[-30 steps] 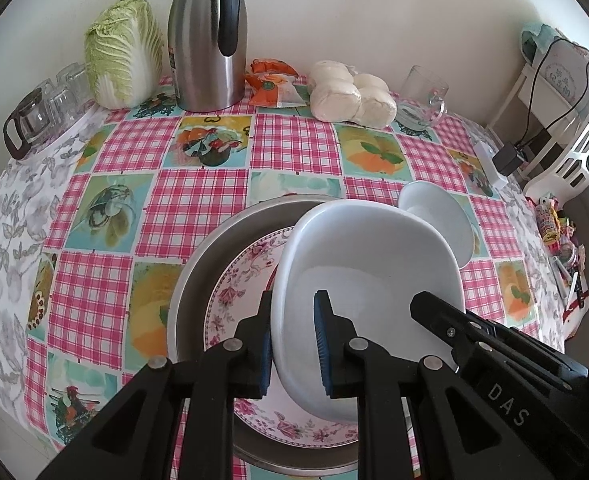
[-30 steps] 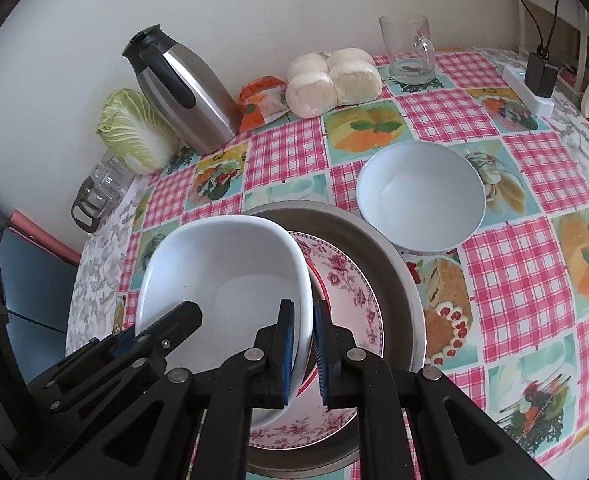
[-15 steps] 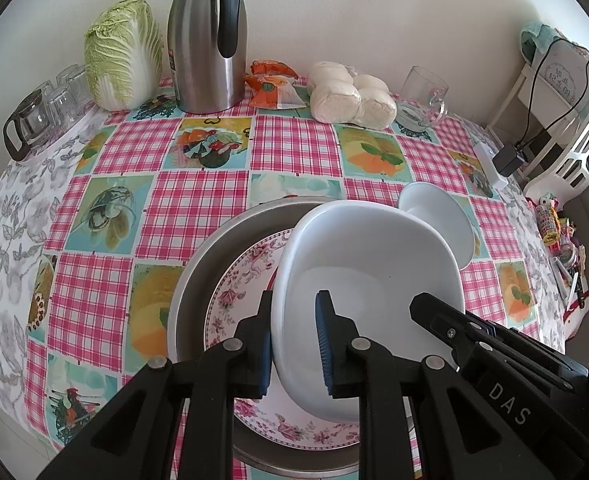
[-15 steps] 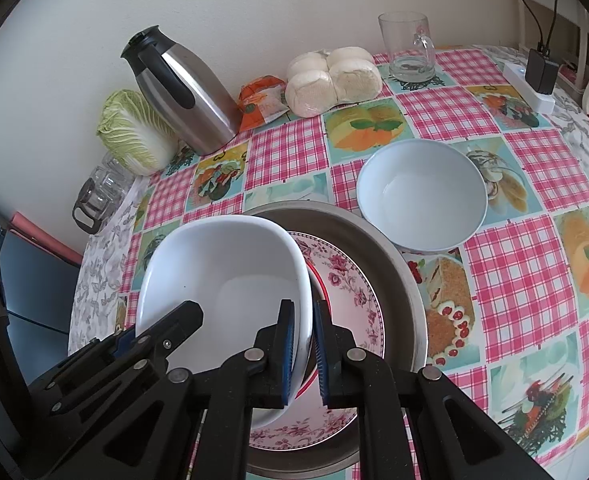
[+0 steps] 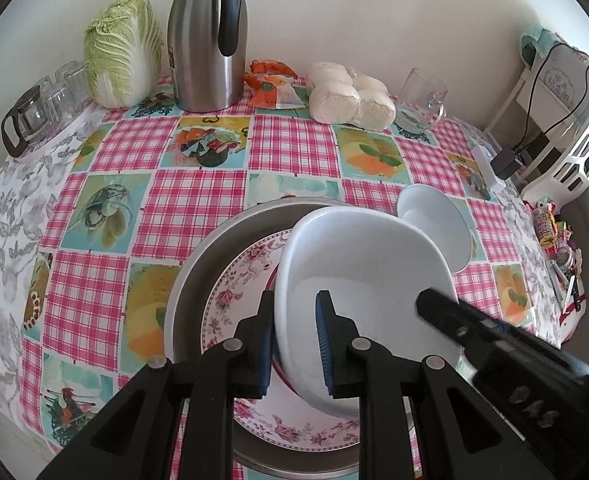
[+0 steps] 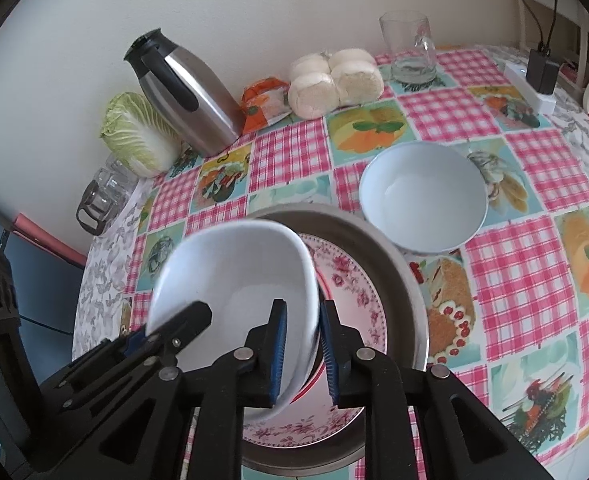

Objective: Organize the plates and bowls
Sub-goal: 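Lower the square bowl into the red-rimmed bowl with both grippers, then open both grippers to release the square bowl in the stack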

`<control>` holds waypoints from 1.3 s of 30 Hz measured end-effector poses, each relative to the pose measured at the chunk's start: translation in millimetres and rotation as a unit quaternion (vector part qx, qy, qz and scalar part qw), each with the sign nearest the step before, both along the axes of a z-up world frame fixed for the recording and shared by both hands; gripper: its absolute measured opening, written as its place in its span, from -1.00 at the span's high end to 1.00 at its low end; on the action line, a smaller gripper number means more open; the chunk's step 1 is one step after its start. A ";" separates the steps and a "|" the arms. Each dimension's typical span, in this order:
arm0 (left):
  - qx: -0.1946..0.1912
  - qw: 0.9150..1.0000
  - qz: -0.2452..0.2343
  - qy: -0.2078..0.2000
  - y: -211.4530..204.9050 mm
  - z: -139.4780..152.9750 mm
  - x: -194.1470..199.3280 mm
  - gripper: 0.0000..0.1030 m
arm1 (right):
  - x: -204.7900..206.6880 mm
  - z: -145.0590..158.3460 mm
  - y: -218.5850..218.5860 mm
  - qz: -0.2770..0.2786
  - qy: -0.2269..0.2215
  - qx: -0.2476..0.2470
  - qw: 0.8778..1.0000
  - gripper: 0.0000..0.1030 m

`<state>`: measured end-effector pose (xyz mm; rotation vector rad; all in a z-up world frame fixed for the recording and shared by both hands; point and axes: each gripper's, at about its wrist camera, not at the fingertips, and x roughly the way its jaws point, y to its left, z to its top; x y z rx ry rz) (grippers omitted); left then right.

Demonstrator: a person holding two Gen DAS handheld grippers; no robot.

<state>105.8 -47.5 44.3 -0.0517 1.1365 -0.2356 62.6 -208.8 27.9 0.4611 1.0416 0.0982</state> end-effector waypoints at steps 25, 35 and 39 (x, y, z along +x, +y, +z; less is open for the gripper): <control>-0.001 1.000 0.020 -0.015 11.6 8.1 0.4 0.61 | -2.9 6.9 0.6 0.007 -0.010 0.003 1.000 0.50; 0.002 1.000 0.023 -0.003 11.3 1.9 1.6 0.61 | -4.3 10.6 -1.1 0.006 -0.014 0.012 1.000 0.50; -0.001 1.000 0.027 -0.003 11.9 4.9 1.1 0.60 | -3.9 11.5 -2.2 0.004 -0.014 0.010 1.000 0.50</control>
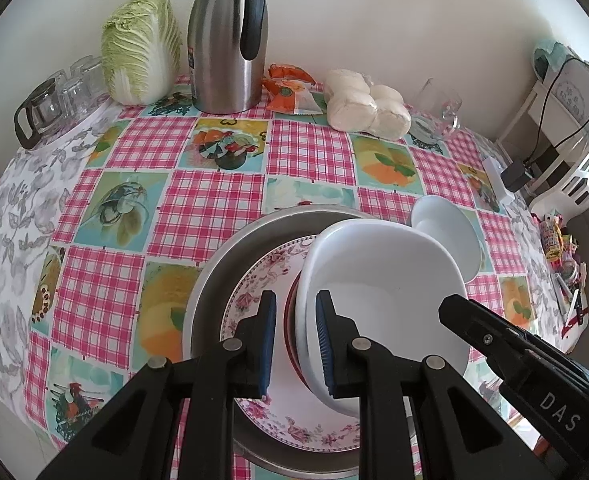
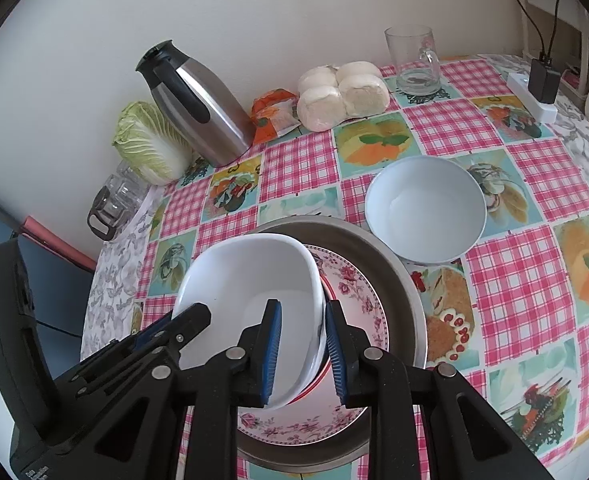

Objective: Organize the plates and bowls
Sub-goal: 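Open both grippers to release the square bowl in the stack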

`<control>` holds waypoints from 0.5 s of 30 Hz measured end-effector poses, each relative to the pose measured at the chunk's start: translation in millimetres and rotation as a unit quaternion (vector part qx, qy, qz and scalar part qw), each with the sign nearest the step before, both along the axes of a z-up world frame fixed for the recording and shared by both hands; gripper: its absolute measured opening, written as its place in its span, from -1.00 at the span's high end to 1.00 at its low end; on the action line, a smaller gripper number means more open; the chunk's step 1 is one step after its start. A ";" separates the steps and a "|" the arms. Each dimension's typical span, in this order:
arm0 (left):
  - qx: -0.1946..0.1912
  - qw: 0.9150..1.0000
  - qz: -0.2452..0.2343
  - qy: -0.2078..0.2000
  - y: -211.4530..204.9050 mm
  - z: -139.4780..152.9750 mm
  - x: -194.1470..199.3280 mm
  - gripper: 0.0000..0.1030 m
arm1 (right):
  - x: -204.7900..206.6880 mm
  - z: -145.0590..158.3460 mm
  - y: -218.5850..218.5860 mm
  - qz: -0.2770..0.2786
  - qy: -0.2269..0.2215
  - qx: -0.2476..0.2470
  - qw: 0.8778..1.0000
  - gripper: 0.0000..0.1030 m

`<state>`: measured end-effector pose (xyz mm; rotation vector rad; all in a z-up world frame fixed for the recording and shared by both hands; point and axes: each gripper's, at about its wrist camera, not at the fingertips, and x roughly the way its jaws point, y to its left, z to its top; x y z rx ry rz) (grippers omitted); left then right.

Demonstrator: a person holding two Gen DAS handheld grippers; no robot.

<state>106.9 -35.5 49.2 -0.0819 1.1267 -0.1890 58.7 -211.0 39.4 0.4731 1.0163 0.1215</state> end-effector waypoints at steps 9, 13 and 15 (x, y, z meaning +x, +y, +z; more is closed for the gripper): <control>-0.012 1.000 0.021 -0.006 9.4 7.0 0.5 -0.24 | -0.8 2.2 -0.2 -0.006 -0.003 -0.010 1.000 -0.11; -0.016 0.999 0.033 -0.004 17.0 7.5 2.1 -0.30 | -1.2 2.5 -1.8 -0.012 -0.005 -0.011 1.000 -0.30; -0.013 0.999 0.038 -0.005 19.9 8.3 2.6 -0.30 | -1.2 2.1 -1.9 -0.013 -0.006 -0.012 1.000 -0.33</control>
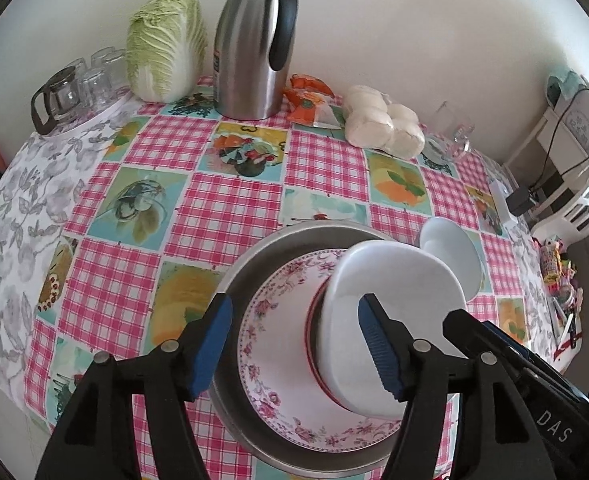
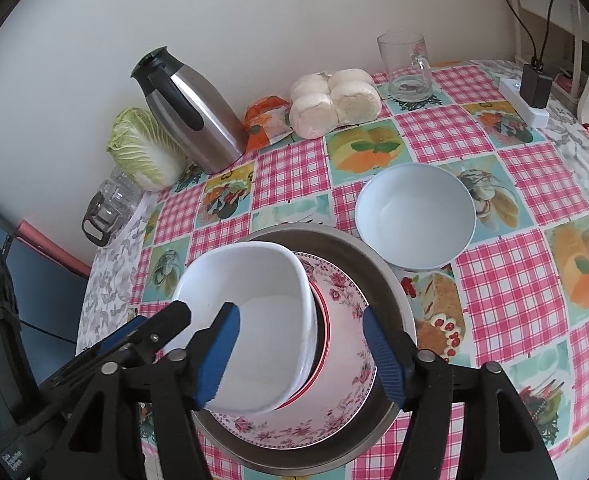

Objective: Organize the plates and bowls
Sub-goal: 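Open both grippers to release the square bowl in the stack, then raise both grippers and move them toward the white round bowl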

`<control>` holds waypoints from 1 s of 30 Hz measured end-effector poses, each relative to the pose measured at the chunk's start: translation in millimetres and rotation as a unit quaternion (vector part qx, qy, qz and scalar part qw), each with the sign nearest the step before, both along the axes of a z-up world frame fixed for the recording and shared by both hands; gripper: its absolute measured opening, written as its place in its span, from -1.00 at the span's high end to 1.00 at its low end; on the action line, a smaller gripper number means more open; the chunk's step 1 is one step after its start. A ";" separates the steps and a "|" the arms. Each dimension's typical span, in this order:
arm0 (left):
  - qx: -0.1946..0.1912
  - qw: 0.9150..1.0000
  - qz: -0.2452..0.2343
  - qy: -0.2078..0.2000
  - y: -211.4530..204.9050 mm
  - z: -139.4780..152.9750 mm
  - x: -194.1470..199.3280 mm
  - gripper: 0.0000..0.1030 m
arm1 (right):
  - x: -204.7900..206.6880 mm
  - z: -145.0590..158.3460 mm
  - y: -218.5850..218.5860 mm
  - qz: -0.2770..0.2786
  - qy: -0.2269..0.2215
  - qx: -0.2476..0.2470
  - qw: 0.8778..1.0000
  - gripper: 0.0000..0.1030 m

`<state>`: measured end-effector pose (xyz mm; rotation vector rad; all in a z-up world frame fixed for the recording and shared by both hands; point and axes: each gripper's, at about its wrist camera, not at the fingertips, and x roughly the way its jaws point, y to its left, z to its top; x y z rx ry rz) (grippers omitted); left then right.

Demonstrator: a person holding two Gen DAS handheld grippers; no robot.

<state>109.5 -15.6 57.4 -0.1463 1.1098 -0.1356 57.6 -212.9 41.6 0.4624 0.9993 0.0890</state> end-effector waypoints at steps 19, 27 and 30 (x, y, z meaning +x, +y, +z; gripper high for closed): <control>0.031 0.996 0.083 -0.029 33.9 3.0 2.8 -0.74 | -0.1 -0.2 4.1 0.008 -0.014 -0.007 1.000 -1.00; 0.030 0.994 0.105 -0.028 44.2 1.4 3.4 -0.75 | -0.4 1.0 4.9 0.013 -0.017 -0.008 1.000 -1.00; 0.025 0.993 0.111 -0.030 46.5 2.8 2.6 -0.75 | -0.5 1.9 3.8 0.014 -0.018 -0.008 1.000 -1.00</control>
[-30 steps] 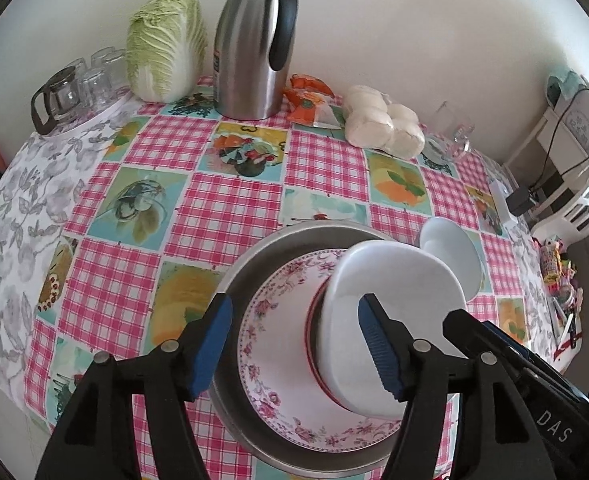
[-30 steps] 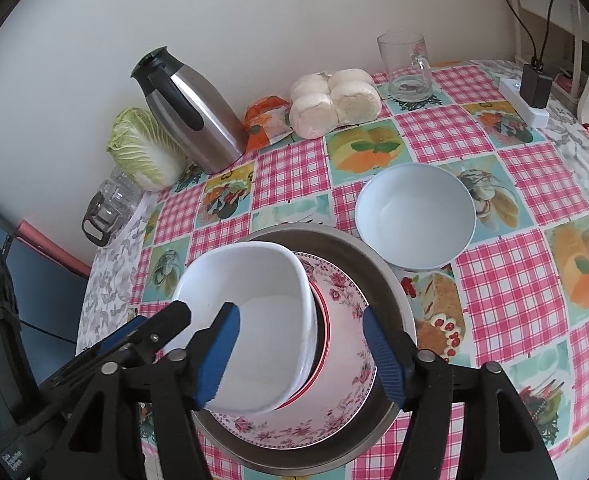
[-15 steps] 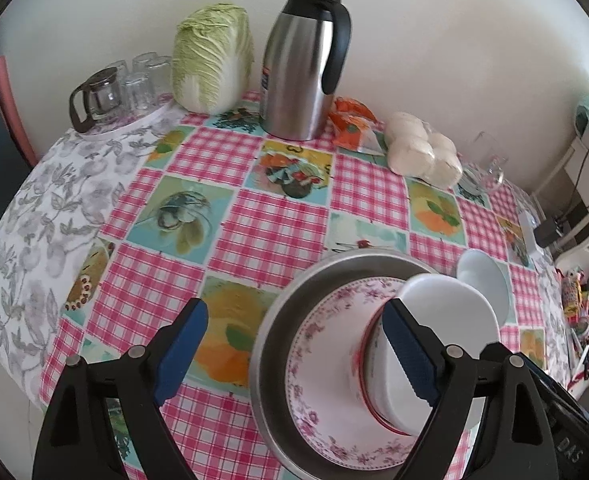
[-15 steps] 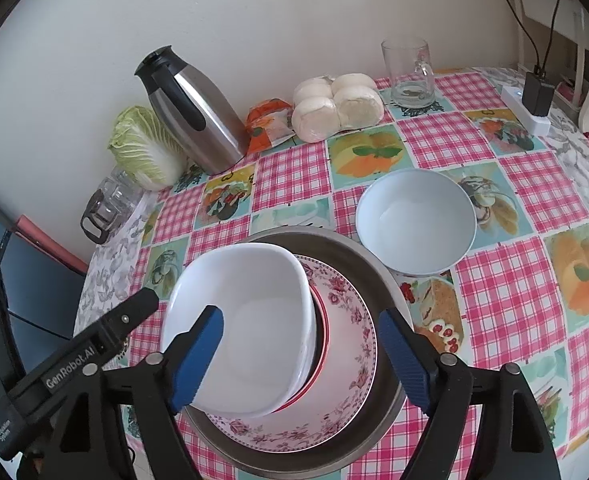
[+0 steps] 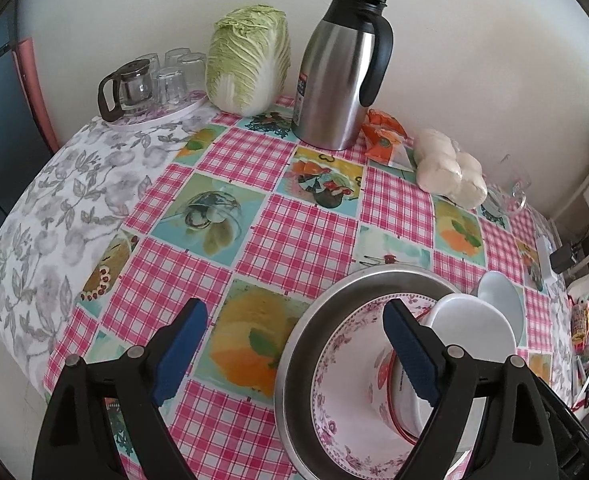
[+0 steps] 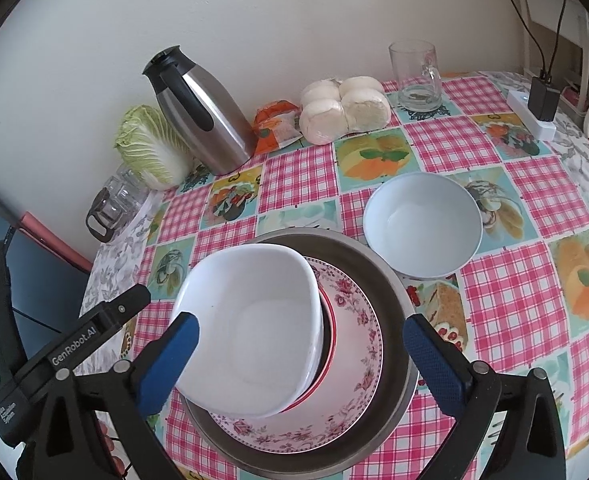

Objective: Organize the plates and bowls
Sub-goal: 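Raise both grippers and move them toward the white round bowl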

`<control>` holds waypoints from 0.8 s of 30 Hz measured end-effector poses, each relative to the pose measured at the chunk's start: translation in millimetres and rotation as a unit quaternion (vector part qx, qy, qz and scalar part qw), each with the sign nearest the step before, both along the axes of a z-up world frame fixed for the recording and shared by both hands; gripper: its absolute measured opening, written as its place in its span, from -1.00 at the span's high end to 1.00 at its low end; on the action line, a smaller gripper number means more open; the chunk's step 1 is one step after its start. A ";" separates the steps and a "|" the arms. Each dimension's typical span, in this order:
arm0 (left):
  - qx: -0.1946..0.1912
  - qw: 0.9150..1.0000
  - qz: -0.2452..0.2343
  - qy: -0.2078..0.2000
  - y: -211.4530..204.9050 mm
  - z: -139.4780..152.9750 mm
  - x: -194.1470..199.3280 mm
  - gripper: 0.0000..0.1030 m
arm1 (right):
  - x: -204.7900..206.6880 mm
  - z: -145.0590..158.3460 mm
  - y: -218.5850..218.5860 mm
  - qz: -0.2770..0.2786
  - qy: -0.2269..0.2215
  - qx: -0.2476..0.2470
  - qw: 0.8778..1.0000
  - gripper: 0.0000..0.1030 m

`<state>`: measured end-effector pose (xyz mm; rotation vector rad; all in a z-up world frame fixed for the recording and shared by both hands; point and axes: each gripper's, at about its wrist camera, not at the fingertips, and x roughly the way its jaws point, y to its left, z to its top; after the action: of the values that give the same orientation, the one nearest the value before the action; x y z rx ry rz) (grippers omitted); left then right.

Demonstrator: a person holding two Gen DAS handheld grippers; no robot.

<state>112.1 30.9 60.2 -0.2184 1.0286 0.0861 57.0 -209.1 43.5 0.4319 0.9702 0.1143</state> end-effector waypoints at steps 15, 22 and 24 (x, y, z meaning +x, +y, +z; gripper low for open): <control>-0.031 0.999 -0.001 -0.036 -23.2 22.1 -10.5 -0.75 | -8.2 6.7 -28.7 -0.016 -0.010 0.013 1.000 -1.00; -0.033 0.997 -0.029 -0.059 -58.0 37.4 -18.1 -0.75 | -15.8 6.2 -61.3 -0.047 -0.011 0.018 0.999 -1.00; -0.033 0.997 -0.037 -0.066 -66.7 41.9 -19.3 -0.75 | -17.7 5.4 -70.5 -0.054 -0.011 0.022 0.998 -1.00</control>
<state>92.7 -35.8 102.1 -0.2419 0.9079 -0.0292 39.4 -279.6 48.9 0.5229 0.9217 0.0424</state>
